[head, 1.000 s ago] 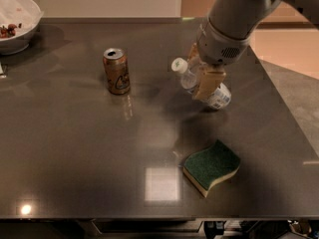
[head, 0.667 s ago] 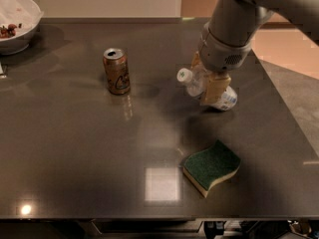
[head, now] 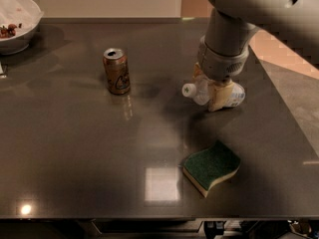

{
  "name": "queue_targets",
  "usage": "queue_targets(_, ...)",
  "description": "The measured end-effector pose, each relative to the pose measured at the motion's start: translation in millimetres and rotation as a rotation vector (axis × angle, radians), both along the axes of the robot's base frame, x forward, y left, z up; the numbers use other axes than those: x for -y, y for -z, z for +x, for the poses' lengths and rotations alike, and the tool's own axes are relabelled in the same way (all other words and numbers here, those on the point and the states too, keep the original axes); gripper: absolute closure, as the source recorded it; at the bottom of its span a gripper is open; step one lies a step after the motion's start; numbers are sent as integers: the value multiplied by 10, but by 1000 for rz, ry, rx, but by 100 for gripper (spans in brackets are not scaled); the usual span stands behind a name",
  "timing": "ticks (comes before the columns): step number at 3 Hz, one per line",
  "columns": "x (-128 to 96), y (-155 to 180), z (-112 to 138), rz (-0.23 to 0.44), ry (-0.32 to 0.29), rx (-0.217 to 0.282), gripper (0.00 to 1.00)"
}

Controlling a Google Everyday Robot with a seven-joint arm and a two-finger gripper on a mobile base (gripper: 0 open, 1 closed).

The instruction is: Knock blue plastic bottle over

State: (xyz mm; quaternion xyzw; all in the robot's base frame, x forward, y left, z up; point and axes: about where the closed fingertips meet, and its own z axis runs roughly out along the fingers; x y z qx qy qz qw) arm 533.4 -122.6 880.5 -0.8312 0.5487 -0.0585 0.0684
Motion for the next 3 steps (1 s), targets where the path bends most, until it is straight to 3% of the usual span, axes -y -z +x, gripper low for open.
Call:
queue_targets(1,13,90,-7,-33,-48,-11,59)
queue_targets(3,-6,222,-76,-37,-98,-46,13)
